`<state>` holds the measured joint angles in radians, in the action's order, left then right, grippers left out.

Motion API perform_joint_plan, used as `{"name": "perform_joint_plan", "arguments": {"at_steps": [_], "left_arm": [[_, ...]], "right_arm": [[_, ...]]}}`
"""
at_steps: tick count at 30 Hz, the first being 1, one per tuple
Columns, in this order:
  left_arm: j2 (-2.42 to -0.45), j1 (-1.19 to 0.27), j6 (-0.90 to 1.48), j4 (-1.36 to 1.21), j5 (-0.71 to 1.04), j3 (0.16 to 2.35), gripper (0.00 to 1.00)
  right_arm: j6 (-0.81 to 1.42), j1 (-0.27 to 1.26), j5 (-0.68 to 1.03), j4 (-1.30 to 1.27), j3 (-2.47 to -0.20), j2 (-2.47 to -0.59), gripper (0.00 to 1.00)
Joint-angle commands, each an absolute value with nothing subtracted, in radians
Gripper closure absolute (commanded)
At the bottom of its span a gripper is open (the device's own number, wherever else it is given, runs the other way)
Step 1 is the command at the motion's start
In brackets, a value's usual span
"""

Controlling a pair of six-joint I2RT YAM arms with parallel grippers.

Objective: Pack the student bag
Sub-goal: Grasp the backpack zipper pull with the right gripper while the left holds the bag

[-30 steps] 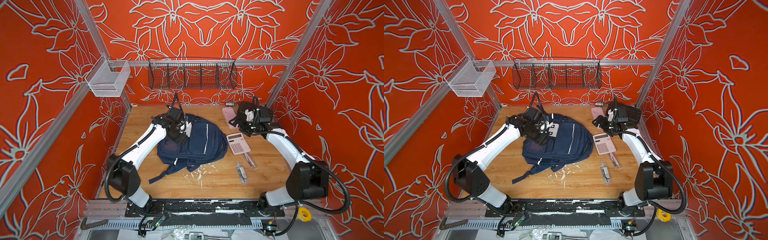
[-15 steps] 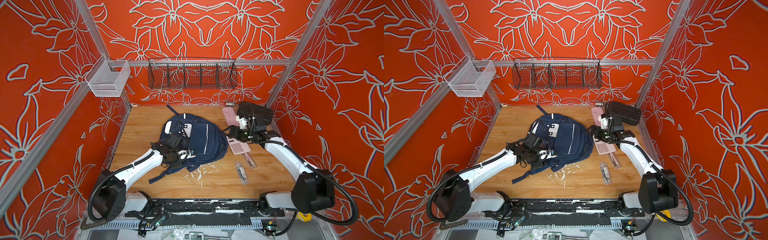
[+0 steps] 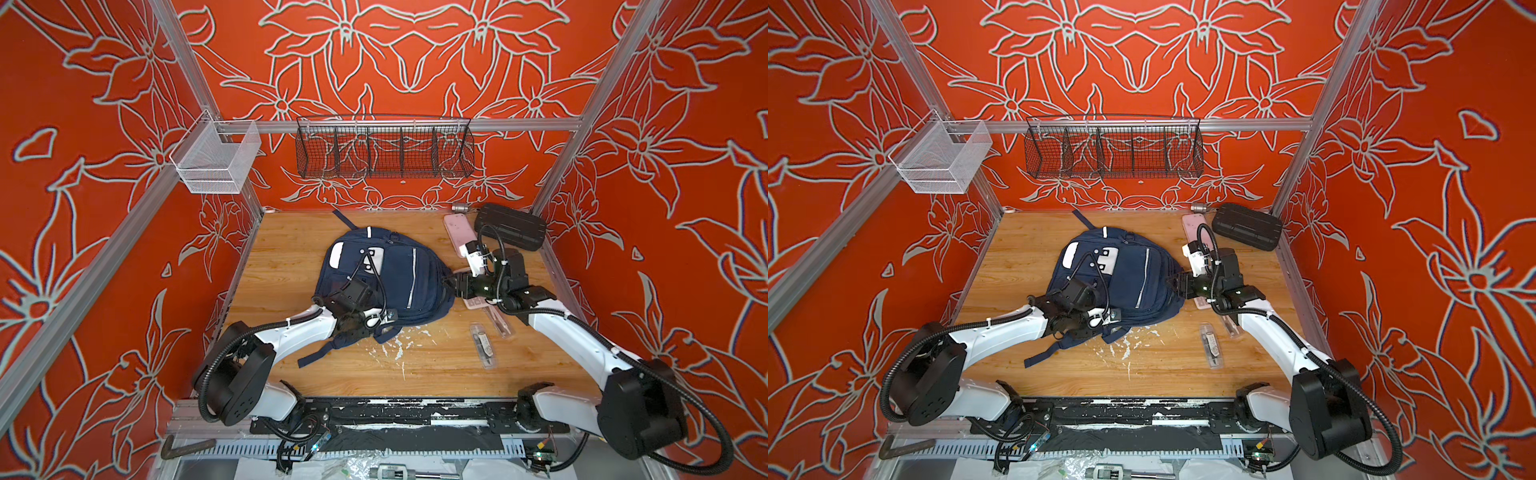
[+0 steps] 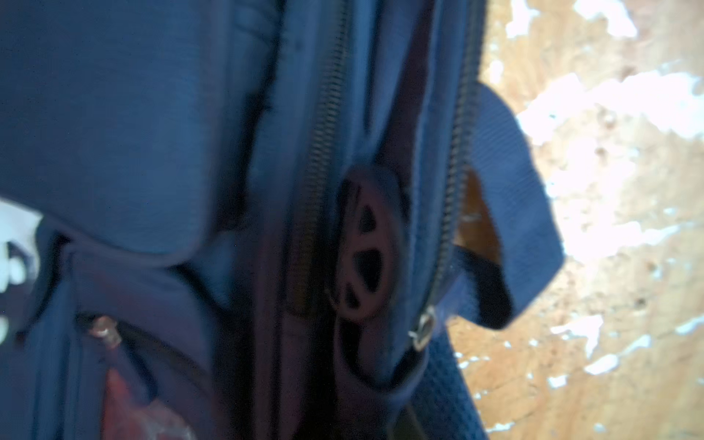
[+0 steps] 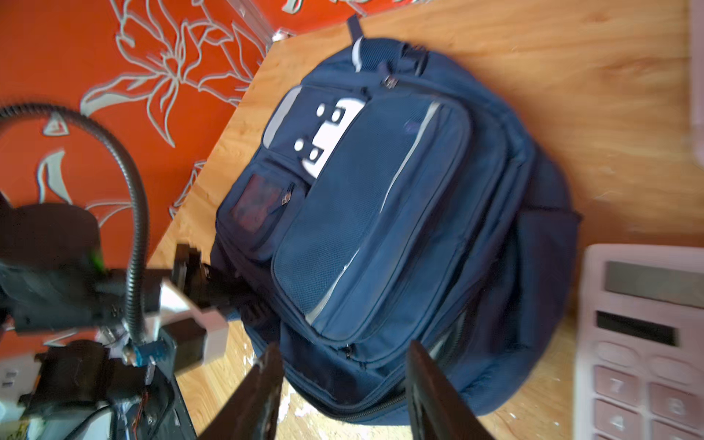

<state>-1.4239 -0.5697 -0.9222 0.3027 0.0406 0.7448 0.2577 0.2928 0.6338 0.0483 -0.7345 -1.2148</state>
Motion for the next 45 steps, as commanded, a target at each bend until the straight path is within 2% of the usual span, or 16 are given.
{"name": "perform_joint_plan", "arguments": {"at_steps": [1, 8, 14, 17, 20, 24, 33, 45], "left_arm": [[-1.406, -0.578, -0.890, 0.354, 0.073, 0.787, 1.00], [-1.404, -0.578, -0.752, 0.576, 0.164, 0.970, 1.00], [-1.457, -0.577, -0.576, 0.640, 0.262, 1.112, 1.00], [-1.469, -0.571, -0.503, 0.622, 0.295, 1.150, 1.00], [-1.499, -0.569, -0.447, 0.653, 0.326, 1.212, 1.00], [-1.541, -0.569, -0.347, 0.680, 0.361, 1.293, 1.00], [-1.623, -0.574, -0.190, 0.771, 0.434, 1.445, 1.00], [-1.697, -0.601, -0.119, 0.813, 0.464, 1.527, 1.00]], "right_arm": [[0.128, 0.333, 0.721, -0.121, -0.670, -1.177, 0.55], [-0.115, 0.513, 0.754, -0.116, -0.680, -1.213, 0.67], [-0.092, 0.576, 0.735, -0.374, -0.558, -1.176, 0.67], [-0.137, 0.603, 0.733, -0.321, -0.565, -1.165, 0.70], [-0.148, 0.656, 0.664, -0.352, -0.563, -1.174, 0.70], [-0.203, 0.740, 0.485, -0.401, -0.543, -1.192, 0.72], [-0.258, 0.773, 0.166, -0.474, -0.497, -1.185, 0.72], [-0.269, 0.778, -0.007, -0.542, -0.521, -1.228, 0.73]]}}
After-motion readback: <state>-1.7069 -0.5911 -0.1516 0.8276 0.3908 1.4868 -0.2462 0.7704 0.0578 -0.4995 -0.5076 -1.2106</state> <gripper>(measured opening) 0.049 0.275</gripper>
